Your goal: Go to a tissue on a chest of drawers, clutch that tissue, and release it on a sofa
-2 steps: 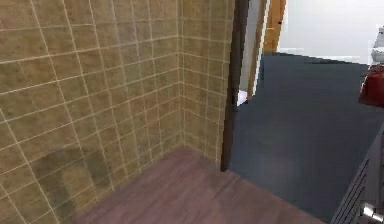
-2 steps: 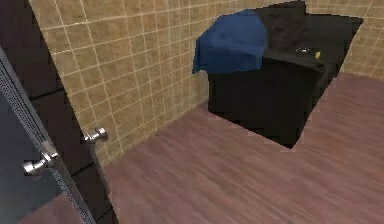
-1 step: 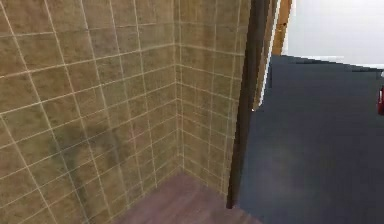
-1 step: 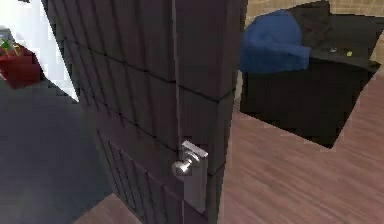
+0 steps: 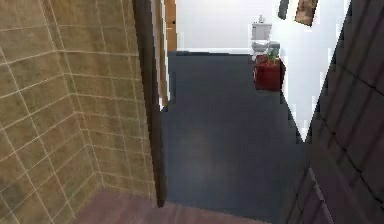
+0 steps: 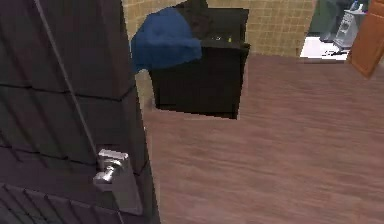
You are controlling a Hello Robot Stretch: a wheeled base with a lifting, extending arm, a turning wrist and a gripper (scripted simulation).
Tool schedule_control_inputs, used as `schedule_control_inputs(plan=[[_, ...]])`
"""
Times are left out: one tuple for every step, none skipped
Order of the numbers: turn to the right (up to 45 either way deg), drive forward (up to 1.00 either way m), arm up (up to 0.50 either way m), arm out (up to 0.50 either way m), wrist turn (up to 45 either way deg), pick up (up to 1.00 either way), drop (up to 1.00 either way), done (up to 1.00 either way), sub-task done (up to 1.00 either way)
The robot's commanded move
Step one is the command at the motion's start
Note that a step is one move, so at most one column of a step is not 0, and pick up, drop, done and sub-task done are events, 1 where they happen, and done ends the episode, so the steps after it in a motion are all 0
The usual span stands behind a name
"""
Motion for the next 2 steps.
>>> schedule_control_inputs(plan=[[0.0,1.0,0.0,0.0,0.0,0.0,0.0,0.0,0.0],[6.0,0.0,0.0,0.0,0.0,0.0,0.0,0.0,0.0]])
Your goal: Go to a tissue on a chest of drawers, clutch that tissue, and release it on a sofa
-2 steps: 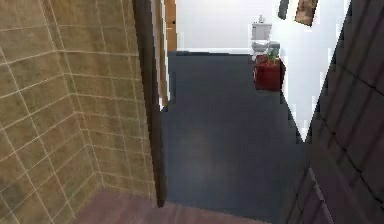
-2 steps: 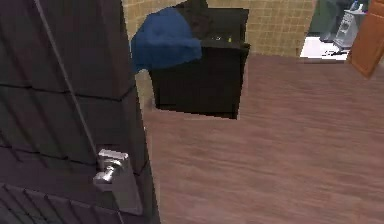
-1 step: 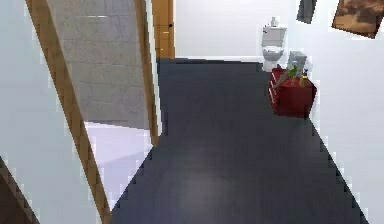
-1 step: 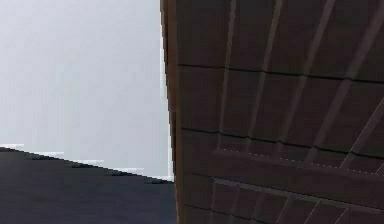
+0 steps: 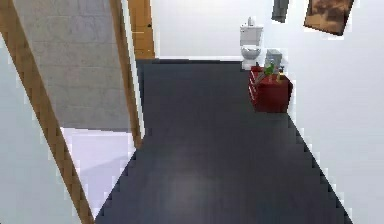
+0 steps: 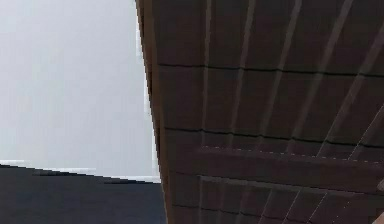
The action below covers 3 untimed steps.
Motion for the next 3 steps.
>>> schedule_control_inputs(plan=[[0.0,0.2,0.0,0.0,0.0,0.0,0.0,0.0,0.0],[0.0,1.0,0.0,0.0,0.0,0.0,0.0,0.0,0.0],[0.0,1.0,0.0,0.0,0.0,0.0,0.0,0.0,0.0]])
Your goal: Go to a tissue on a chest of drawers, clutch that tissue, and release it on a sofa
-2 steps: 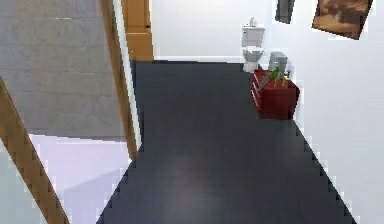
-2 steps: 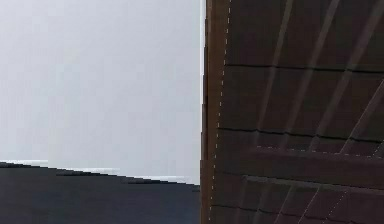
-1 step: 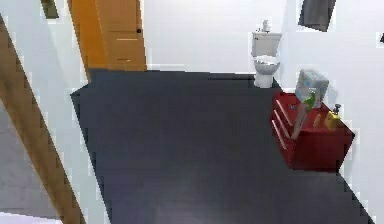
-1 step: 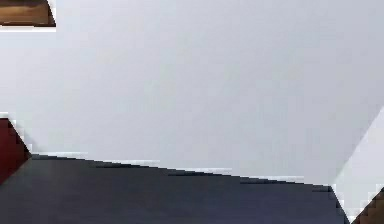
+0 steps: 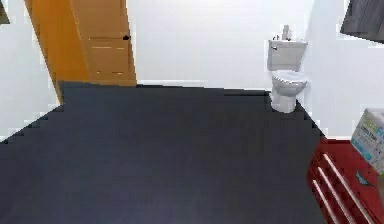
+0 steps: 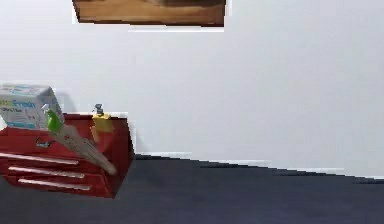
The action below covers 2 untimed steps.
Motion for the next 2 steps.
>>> schedule_control_inputs(plan=[[-21.0,0.0,0.0,0.0,0.0,0.0,0.0,0.0,0.0],[0.0,1.0,0.0,0.0,0.0,0.0,0.0,0.0,0.0]])
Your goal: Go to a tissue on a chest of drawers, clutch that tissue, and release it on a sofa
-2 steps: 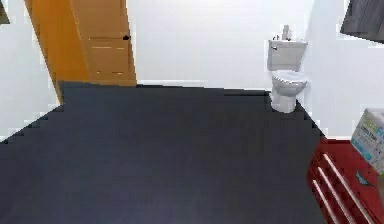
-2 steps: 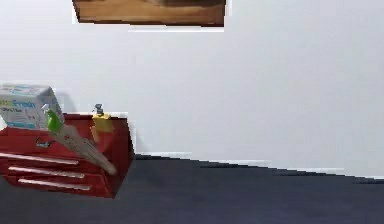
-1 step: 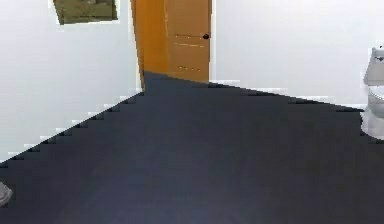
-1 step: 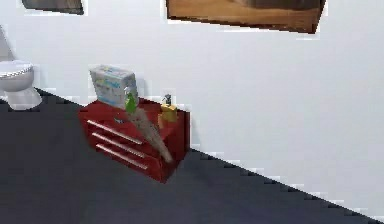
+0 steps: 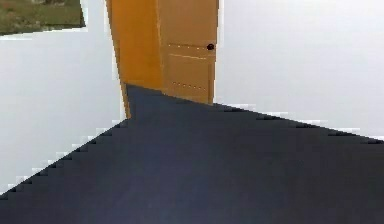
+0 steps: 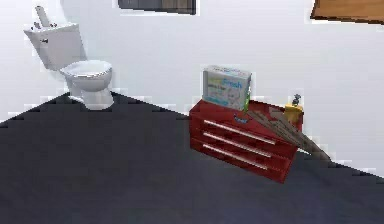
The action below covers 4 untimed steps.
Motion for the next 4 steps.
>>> schedule_control_inputs(plan=[[0.0,1.0,0.0,0.0,0.0,0.0,0.0,0.0,0.0],[-3.0,0.0,0.0,0.0,0.0,0.0,0.0,0.0,0.0],[0.0,1.0,0.0,0.0,0.0,0.0,0.0,0.0,0.0],[-6.0,0.0,0.0,0.0,0.0,0.0,0.0,0.0,0.0]])
